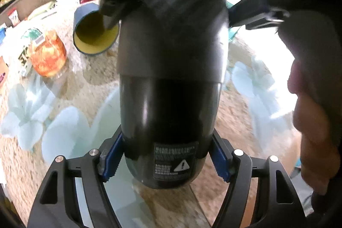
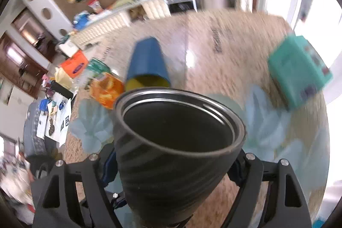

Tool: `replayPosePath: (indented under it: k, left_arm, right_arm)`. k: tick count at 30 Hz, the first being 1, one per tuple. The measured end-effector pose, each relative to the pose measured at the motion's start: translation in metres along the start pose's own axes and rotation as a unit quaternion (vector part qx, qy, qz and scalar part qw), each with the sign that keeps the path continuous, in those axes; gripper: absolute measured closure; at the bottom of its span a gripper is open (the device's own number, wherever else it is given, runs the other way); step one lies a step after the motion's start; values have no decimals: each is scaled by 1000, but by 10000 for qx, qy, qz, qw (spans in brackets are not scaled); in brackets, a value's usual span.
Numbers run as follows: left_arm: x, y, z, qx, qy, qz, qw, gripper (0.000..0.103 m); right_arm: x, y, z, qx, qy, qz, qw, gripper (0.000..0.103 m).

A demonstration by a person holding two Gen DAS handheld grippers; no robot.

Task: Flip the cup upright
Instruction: 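Lift the black tumbler with the left tool and rotate it open end up, then lower the upright tumbler onto the table and open the left tool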

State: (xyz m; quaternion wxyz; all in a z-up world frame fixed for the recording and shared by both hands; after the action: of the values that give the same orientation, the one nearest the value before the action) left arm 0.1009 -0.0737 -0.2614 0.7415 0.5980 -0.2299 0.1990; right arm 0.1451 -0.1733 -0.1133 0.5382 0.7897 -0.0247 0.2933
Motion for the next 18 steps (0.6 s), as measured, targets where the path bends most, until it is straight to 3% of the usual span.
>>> replayPosePath:
  k: [6, 9, 18]
  left_arm:
    - [-9, -3, 10, 110, -285, 502, 9983, 28]
    - [-39, -21, 12, -8, -52, 61, 10000, 28]
    - [-71, -20, -7, 262, 101, 452, 9986, 26]
  right_arm:
    - [3, -11, 10, 145, 149, 941, 9953, 25]
    - [-6, -1, 2, 45, 584, 1328, 9894, 25]
    - [-30, 2, -8, -208, 1092, 2023, 9730, 24]
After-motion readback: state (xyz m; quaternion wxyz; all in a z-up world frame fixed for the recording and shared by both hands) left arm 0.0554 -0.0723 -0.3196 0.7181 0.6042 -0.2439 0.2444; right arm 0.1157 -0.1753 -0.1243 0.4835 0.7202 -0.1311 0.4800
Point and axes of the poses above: each gripper's, at about its wrist camera, not at the fingertips, and y roughly against the way its jaws point, z to its right, x to its top, the point moved 4 cm from there along -y, roughly the way its jaws point, and after that the axes turned 5 degrees about z, right-handed, at the moved point
